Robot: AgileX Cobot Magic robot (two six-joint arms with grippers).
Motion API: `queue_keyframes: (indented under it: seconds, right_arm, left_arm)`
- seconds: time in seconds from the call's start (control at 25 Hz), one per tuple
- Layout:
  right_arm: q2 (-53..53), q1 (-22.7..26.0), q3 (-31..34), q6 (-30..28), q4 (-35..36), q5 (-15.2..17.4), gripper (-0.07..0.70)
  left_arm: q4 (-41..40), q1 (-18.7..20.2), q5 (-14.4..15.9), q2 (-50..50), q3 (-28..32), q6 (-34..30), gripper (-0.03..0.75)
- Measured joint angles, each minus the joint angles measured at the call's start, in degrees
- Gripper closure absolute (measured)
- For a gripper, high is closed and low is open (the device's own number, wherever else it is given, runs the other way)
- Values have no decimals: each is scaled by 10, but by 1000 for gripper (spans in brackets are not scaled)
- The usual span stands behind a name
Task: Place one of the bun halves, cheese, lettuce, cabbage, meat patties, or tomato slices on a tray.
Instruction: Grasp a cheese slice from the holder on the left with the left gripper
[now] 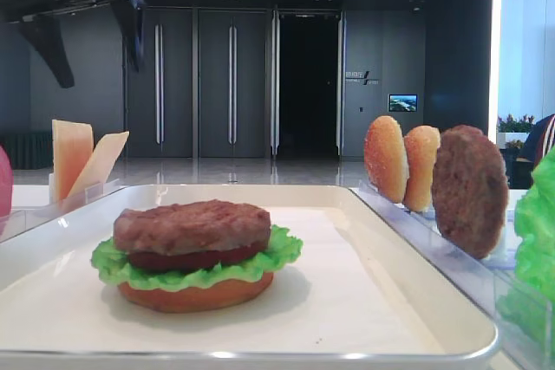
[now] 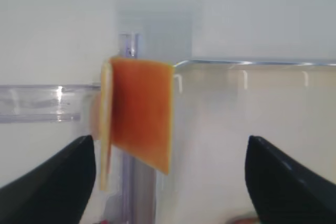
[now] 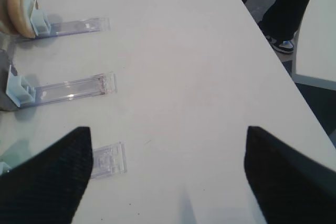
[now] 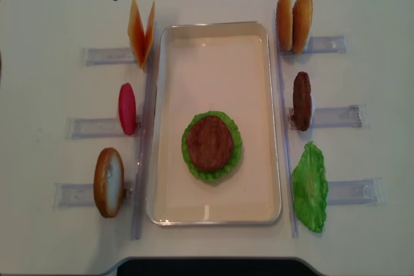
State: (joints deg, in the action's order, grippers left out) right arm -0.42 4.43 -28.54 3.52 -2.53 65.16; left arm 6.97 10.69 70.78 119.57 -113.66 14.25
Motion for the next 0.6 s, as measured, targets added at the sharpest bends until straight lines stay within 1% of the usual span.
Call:
queue_keyframes:
  seconds: [0.12, 0.28, 0.4, 0.6]
  right_arm:
    - [0, 0, 0, 0, 0, 0, 44]
    - [0, 0, 0, 0, 0, 0, 44]
    - [0, 0, 0, 0, 0, 0, 44]
    - [0, 0, 0, 0, 0, 0, 44]
  left_arm:
    - [-4, 27, 0, 0, 0, 9, 24]
    - [-11, 52, 0, 0, 0, 13, 24]
    - [-28, 63, 0, 0, 0, 24, 24]
    - [-44, 66, 0, 15, -1, 29, 24]
